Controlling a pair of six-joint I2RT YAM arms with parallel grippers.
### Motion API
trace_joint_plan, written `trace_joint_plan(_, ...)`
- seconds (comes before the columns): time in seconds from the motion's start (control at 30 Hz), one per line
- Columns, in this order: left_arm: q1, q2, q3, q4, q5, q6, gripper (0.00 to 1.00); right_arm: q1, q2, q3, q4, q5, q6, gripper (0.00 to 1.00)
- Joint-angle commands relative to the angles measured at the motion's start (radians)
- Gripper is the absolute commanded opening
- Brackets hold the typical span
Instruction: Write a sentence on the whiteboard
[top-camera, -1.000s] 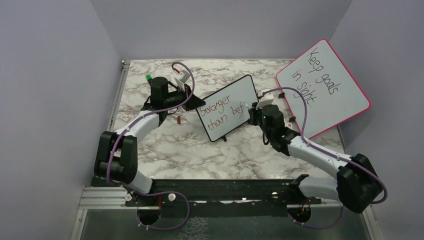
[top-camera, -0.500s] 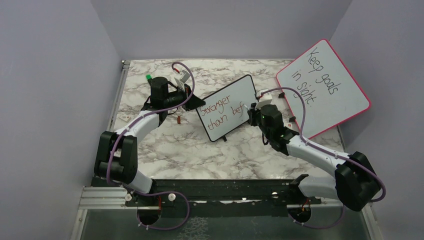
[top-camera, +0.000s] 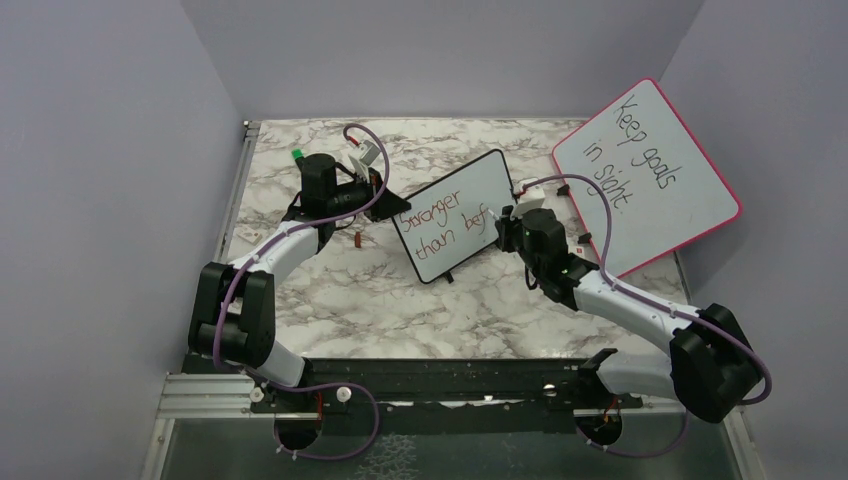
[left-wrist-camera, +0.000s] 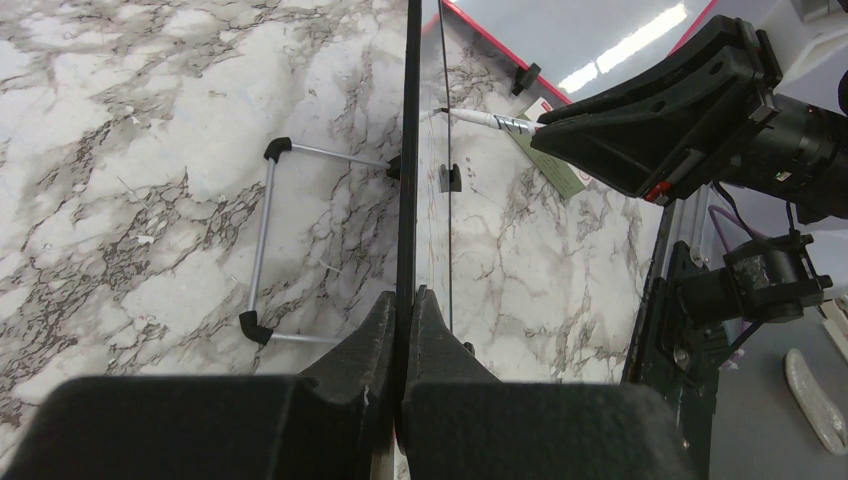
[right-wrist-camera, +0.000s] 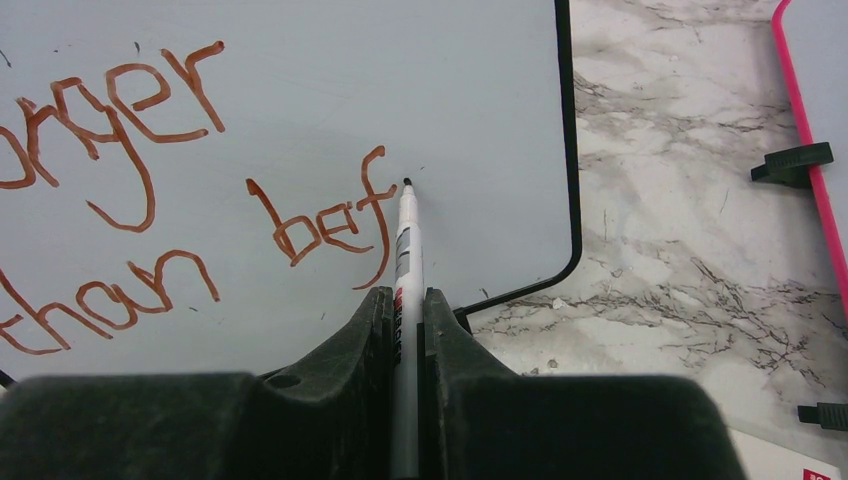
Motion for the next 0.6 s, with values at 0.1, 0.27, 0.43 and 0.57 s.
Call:
trace_joint_plan(0.1, -0.003, 0.037, -0.016, -0.11, -0.059, 0.066, 0.0, -0.004, -0.01, -0.017, -0.04, -0.055, 0.023, 0.01)
trace_joint_plan(0.27, -0.003, 0.037, -0.017, -0.11, -0.059, 0.067, 0.0, -0.004, -0.022, -0.022, -0.059, -0.058, 0.026, 0.01)
trace_joint_plan(0.43, -0.003, 0.034, -0.019, -0.11, -0.058, 0.067, 0.0, -0.004, -0.023, -0.028, -0.074, -0.036, 0.033, 0.01)
trace_joint_plan(0.57, -0.003, 0.034, -0.019, -0.11, -0.058, 0.066, 0.0, -0.004, -0.022, -0.029, -0.078, 0.007, 0.04, 0.01)
